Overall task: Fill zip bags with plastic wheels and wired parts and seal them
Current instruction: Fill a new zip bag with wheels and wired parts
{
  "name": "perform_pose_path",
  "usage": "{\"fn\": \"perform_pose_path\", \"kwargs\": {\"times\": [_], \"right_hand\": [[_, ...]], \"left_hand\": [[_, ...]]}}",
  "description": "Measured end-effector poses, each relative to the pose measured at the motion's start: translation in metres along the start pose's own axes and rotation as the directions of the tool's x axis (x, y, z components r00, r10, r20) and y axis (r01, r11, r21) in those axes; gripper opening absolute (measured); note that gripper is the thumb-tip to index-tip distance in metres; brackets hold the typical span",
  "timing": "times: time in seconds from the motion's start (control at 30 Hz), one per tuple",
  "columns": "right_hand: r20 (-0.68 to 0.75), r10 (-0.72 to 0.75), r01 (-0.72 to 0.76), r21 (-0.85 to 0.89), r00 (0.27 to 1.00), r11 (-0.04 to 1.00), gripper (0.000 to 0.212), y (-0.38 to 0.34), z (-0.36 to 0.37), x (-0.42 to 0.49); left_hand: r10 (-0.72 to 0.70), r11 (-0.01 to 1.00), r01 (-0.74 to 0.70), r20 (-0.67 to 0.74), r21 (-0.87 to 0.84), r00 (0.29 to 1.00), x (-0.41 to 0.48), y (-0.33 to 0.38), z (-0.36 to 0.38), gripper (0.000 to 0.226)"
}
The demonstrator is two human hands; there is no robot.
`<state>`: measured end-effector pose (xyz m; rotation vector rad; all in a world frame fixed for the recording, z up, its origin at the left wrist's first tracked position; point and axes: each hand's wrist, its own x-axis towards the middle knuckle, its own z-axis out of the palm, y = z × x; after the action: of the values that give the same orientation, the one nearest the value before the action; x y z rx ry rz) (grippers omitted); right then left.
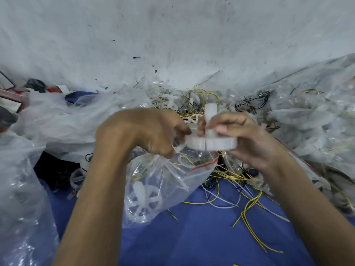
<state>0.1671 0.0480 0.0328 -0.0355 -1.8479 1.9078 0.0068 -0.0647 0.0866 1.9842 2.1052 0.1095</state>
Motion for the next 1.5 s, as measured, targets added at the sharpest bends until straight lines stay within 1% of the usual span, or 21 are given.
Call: {"fn": "perform_pose_path", "kwargs": {"times": [0.1,0.17,0.23,0.37,0.47,0.57,0.63,0.73,0.77,0.83,0.87,0.9,0.97,1.0,1.07,1.13,1.23,1.27,1.33,1.4,1.5], "right_hand": [[0.091,0.045,-0.003,-0.413,0.995,0.911,0.019,-0.013,0.005,-0.006],[0.19,0.05,0.074,-0.591,0.98,0.803,0.023,-0.025,0.011,-0.008],[0.214,0.055,0.119,-0.717,0.975,0.686,0.027,-0.037,0.017,-0.012],[0.106,-0.015,0.101,-0.879,0.994,0.466,0.029,-0.045,0.019,-0.015],[-0.069,-0.064,-0.038,-0.915,0.996,0.402,0.035,-0.042,0.018,-0.009],[-0.243,0.05,-0.239,-0.864,0.969,0.443,0.034,-0.04,0.017,-0.007],[-0.283,0.059,-0.259,-0.746,0.957,0.614,0.034,-0.04,0.016,-0.008],[-0.224,0.089,-0.185,-0.457,0.971,0.87,0.028,-0.039,0.015,-0.009],[-0.18,0.11,-0.174,-0.393,0.977,0.903,0.023,-0.036,0.018,-0.007],[-0.117,0.129,-0.166,-0.409,0.985,0.897,0.022,-0.025,0.024,-0.002],[-0.108,0.121,-0.159,-0.497,0.987,0.853,0.021,-0.019,0.027,0.001],[-0.112,0.102,-0.15,-0.64,0.988,0.754,0.021,-0.015,0.031,0.003],[-0.126,0.059,-0.139,-0.908,0.99,0.396,0.026,-0.01,0.034,0.004],[-0.134,0.069,-0.146,-0.963,0.989,0.225,0.032,-0.008,0.034,0.003],[-0.167,0.16,-0.179,-0.982,0.973,0.067,0.041,-0.009,0.034,0.0],[-0.127,0.258,-0.136,-0.991,0.958,0.018,0.033,-0.011,0.033,-0.004],[0.037,0.324,-0.026,-0.982,0.945,0.188,0.021,-0.015,0.038,-0.006],[0.072,0.321,0.011,-0.982,0.944,0.19,0.025,-0.013,0.039,-0.004],[0.057,0.366,0.011,-0.992,0.929,0.127,0.04,-0.011,0.042,0.005],[-0.03,0.479,-0.063,-0.997,0.877,0.053,0.048,-0.009,0.042,0.015],[-0.176,0.563,-0.138,-0.984,0.808,-0.111,0.046,-0.012,0.043,0.021]], "left_hand": [[0.136,0.99,-0.14,-0.171,-0.01,0.976,-0.012,-0.006,-0.009,0.068],[0.225,0.969,-0.245,-0.271,-0.041,0.936,-0.017,-0.008,-0.013,0.071],[0.273,0.959,-0.281,-0.315,0.021,0.909,-0.017,-0.009,-0.015,0.075],[0.29,0.957,-0.269,-0.366,0.11,0.884,-0.011,-0.013,-0.011,0.087],[0.235,0.971,-0.207,-0.319,0.12,0.918,-0.004,-0.011,-0.006,0.092],[0.244,0.966,-0.218,-0.204,0.142,0.948,0.006,0.001,0.005,0.089],[0.255,0.965,-0.233,-0.203,0.123,0.946,0.009,0.011,0.009,0.086],[0.245,0.969,-0.233,-0.27,0.078,0.931,0.009,0.012,0.006,0.101],[0.242,0.97,-0.226,-0.29,0.086,0.926,0.008,0.011,0.005,0.102],[0.225,0.974,-0.205,-0.286,0.099,0.931,0.007,0.007,0.004,0.094],[0.207,0.978,-0.189,-0.268,0.093,0.941,0.006,0.004,0.004,0.089],[0.185,0.982,-0.17,-0.246,0.082,0.952,0.005,0.0,0.003,0.086],[0.15,0.988,-0.142,-0.219,0.054,0.964,0.002,-0.005,0.001,0.081],[0.15,0.989,-0.147,-0.218,0.033,0.964,0.0,-0.006,-0.001,0.077],[0.178,0.984,-0.179,-0.217,0.012,0.96,-0.001,0.0,-0.001,0.071],[0.197,0.98,-0.193,-0.214,0.04,0.957,0.002,0.011,0.003,0.072],[0.231,0.972,-0.217,-0.199,0.093,0.952,0.008,0.026,0.007,0.074],[0.233,0.972,-0.221,-0.187,0.085,0.954,0.009,0.029,0.006,0.075],[0.229,0.973,-0.22,-0.191,0.07,0.954,0.006,0.029,0.004,0.075],[0.23,0.973,-0.215,-0.232,0.088,0.945,0.002,0.026,0.003,0.073],[0.232,0.973,-0.218,-0.27,0.082,0.935,0.0,0.024,0.003,0.07]]}}
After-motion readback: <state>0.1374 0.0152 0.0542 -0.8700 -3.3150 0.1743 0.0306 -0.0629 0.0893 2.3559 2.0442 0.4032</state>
